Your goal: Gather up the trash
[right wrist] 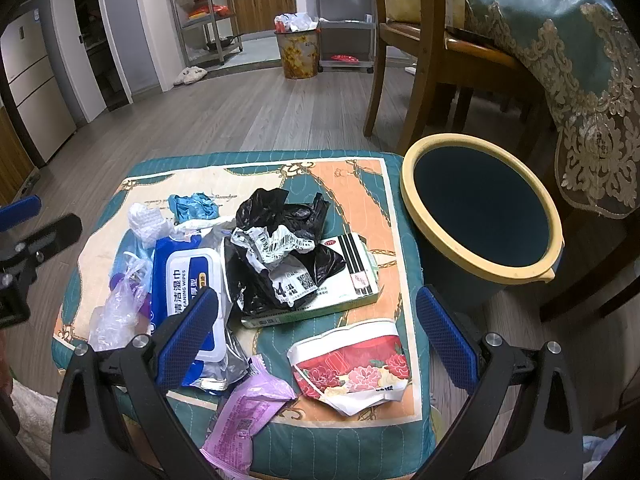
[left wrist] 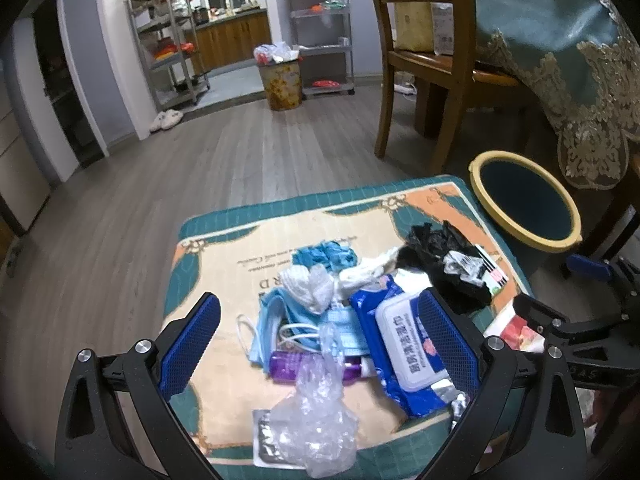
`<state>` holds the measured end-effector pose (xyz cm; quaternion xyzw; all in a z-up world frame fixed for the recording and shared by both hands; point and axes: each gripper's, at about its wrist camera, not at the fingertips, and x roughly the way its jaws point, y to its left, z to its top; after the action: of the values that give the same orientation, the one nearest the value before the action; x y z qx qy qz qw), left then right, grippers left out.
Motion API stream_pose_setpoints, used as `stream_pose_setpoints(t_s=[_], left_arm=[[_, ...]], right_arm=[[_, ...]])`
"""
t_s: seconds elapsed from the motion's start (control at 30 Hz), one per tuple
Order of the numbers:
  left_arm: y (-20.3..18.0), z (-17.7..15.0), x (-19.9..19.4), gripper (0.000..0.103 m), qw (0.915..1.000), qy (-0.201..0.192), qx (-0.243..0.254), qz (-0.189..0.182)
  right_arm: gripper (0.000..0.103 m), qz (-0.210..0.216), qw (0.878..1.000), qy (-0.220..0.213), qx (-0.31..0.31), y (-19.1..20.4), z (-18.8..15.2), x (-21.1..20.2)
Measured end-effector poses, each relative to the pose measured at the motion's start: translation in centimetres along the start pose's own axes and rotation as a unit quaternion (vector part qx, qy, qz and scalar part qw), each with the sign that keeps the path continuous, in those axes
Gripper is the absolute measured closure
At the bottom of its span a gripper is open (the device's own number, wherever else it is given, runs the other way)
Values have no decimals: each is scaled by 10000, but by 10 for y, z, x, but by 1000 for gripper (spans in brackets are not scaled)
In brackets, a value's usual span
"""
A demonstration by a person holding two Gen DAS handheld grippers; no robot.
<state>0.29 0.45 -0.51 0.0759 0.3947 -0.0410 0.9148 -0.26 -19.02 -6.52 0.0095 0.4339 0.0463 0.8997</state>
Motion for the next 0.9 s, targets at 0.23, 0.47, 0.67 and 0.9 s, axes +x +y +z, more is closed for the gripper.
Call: stream_pose_setpoints(t_s=[0.23, 0.47, 0.67, 0.9], left_arm=[[25, 13, 8, 5, 9997, -18, -228, 14], [58, 15, 22, 5, 9973, 121, -522, 495], [80, 7, 36, 5, 9944, 364, -843, 520], [81, 2, 53, 6, 9938, 603, -872, 347]], right_arm=[[6, 106, 9998, 145, -88, -2, 4, 11], [7, 315, 9990, 303, -115, 4, 17, 39], [69, 623, 9946, 725, -417, 21, 11, 61], [99, 722, 9952, 343, -562, 27, 21, 38]])
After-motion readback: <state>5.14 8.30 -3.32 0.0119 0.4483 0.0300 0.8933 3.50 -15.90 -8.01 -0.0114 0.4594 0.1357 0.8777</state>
